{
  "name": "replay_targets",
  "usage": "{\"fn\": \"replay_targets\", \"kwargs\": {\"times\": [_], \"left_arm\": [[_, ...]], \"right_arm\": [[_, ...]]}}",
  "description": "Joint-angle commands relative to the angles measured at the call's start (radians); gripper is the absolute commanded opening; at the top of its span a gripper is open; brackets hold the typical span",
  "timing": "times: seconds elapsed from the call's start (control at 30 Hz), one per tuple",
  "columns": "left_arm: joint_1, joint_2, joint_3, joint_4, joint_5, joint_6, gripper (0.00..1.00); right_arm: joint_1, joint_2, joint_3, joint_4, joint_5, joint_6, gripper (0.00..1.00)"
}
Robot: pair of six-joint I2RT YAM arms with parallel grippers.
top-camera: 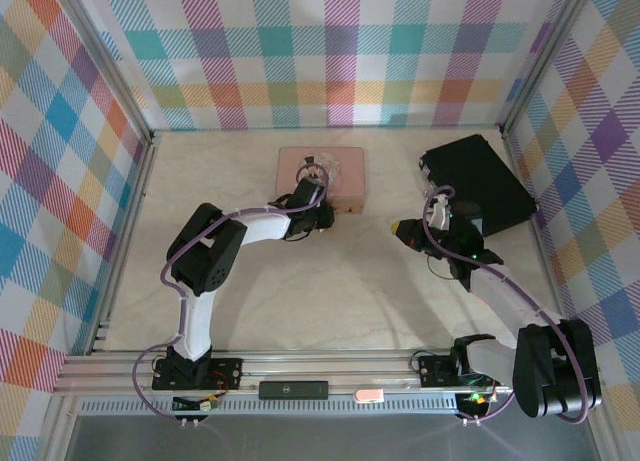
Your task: Unlock a padlock with a key
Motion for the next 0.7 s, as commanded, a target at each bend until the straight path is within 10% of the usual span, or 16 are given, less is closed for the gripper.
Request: {"fn": "replay_targets", "kwargs": {"times": [0.0,0.67], "left_arm": [[-0.004,0.021,-0.01,0.032,0.034,-0.023,0.07],[-0.019,-0.206,-0.277,0.263,0.111,-0.503,0.0]], "right_arm": [[-0.007,-0.017,-0.023,0.037,-0.02,0.014,0.0],[0.067,0.215,-0.025,0.199,-0.123,0.083,0.0]]}}
